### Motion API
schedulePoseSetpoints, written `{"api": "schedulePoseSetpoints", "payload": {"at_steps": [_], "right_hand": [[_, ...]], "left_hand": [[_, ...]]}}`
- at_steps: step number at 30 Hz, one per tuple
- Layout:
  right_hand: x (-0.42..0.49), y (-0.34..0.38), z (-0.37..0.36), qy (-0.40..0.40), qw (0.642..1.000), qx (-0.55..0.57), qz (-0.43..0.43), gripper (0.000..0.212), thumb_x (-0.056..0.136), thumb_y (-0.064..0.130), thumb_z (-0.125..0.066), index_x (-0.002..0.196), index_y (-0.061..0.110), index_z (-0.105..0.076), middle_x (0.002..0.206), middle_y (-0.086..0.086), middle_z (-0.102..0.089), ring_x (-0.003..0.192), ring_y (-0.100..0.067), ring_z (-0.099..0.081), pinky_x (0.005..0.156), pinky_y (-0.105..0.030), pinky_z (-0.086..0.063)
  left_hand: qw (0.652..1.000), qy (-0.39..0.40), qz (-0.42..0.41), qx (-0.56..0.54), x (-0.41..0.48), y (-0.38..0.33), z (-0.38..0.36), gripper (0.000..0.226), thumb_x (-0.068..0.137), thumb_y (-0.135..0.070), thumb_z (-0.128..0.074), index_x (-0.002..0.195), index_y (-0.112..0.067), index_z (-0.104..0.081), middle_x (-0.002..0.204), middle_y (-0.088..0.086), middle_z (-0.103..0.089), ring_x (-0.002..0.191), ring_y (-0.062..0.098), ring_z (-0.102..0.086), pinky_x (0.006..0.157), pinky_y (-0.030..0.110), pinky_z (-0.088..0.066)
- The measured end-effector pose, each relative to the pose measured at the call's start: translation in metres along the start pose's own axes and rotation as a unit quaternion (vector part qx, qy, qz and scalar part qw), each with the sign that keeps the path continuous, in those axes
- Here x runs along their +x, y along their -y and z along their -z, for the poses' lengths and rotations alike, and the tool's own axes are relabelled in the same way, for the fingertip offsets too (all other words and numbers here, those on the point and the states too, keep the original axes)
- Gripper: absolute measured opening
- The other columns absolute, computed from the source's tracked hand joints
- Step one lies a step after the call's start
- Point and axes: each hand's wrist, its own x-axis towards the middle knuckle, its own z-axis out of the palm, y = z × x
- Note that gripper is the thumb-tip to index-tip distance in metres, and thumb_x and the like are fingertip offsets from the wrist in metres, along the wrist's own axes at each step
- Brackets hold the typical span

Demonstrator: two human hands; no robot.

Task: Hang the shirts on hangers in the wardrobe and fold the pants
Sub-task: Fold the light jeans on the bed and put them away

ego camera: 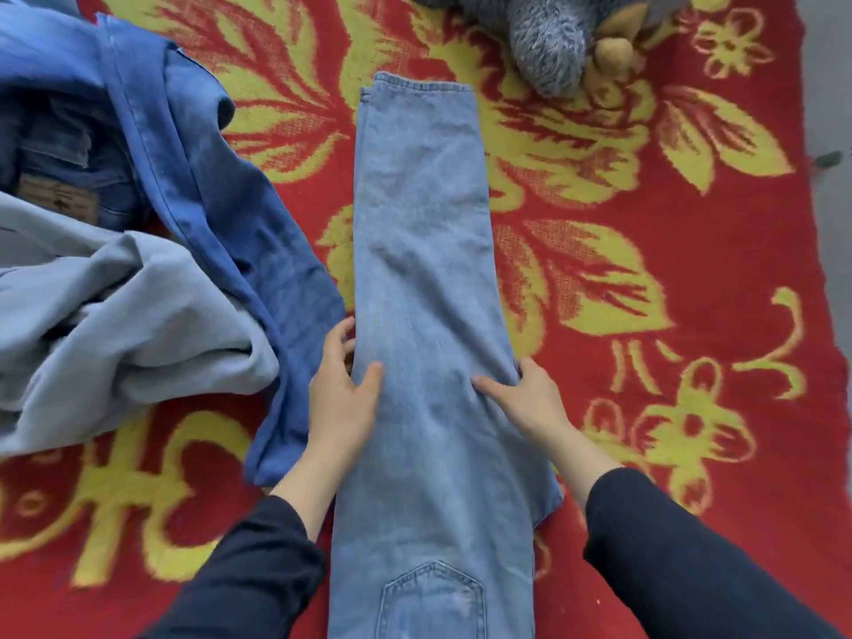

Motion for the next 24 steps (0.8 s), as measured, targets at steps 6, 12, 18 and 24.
{"api": "schedulePoseSetpoints", "payload": {"at_steps": [6,12,18,24], "right_hand": [[-0.059,-0.071,0.0,0.02,0.996,0.048,-0.071,0.022,0.073,0.027,-0.079,0.085,0.011,-0.069,0.084,-0.004,-0.072,0.08,-0.021,-0.068,0.071,-0.037,-0.053],[-0.126,-0.123,-0.02,0.017,0.989,0.107,-0.099,0.025,0.072,0.028,-0.082,0.082,0.013,-0.064,0.079,-0.003,-0.068,0.072,-0.018,-0.062,0.069,-0.035,-0.051],[-0.195,-0.172,-0.05,0.11,0.965,0.194,-0.136,0.04,0.066,0.025,-0.087,0.084,-0.006,-0.069,0.081,-0.021,-0.071,0.073,-0.02,-0.064,0.063,-0.03,-0.043],[-0.234,-0.196,-0.053,0.203,0.961,0.136,-0.13,0.021,0.071,0.017,-0.084,0.088,0.012,-0.072,0.082,0.003,-0.074,0.065,-0.001,-0.066,0.046,-0.011,-0.043]], "left_hand": [[0.997,-0.053,0.05,-0.005,-0.07,0.044,0.008,0.039,0.085,-0.011,-0.068,0.118,-0.02,-0.048,0.103,-0.008,-0.058,0.099,0.012,-0.058,0.081,0.024,-0.043],[0.983,0.052,0.146,0.102,-0.139,0.103,0.023,0.016,0.088,-0.02,-0.065,0.102,-0.012,-0.062,0.099,0.001,-0.067,0.095,0.023,-0.063,0.082,0.034,-0.048],[0.963,0.135,0.223,0.068,-0.214,0.149,0.041,0.012,0.092,-0.031,-0.063,0.1,-0.025,-0.07,0.097,-0.005,-0.074,0.085,0.011,-0.07,0.08,0.037,-0.057],[0.958,0.175,0.204,0.105,-0.265,0.162,0.047,0.02,0.094,-0.027,-0.061,0.111,-0.017,-0.065,0.104,-0.003,-0.069,0.097,0.016,-0.066,0.082,0.03,-0.05]]}}
